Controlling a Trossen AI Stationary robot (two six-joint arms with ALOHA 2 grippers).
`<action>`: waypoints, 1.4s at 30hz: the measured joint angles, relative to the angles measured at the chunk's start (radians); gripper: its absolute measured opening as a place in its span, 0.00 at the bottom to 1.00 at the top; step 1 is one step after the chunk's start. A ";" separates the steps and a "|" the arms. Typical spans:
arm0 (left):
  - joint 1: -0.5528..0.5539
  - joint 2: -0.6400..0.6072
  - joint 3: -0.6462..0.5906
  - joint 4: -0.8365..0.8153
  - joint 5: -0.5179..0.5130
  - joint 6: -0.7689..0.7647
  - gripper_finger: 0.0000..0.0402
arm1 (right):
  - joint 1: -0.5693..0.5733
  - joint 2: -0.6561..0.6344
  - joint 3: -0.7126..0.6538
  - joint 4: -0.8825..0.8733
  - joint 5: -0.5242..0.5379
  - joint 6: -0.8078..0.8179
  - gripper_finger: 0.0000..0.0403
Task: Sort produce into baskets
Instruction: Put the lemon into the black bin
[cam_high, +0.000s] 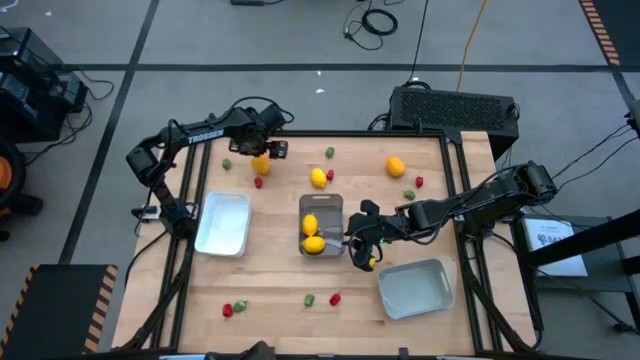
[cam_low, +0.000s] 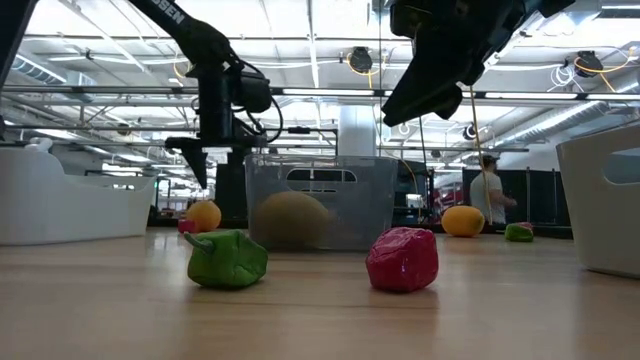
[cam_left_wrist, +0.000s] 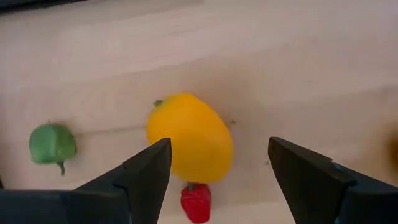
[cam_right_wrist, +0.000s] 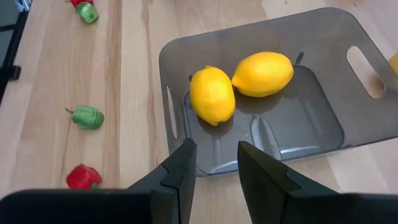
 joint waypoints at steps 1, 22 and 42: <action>0.000 0.000 0.000 0.000 -0.010 -0.040 0.68 | 0.000 0.000 0.000 -0.002 -0.001 -0.018 0.27; -0.024 0.000 -0.026 -0.073 -0.031 -0.461 0.68 | -0.002 0.000 0.000 -0.211 -0.001 -0.186 0.27; -0.046 0.004 -0.028 -0.018 -0.160 -0.673 0.68 | 0.067 0.000 0.000 -0.260 0.000 -0.104 0.27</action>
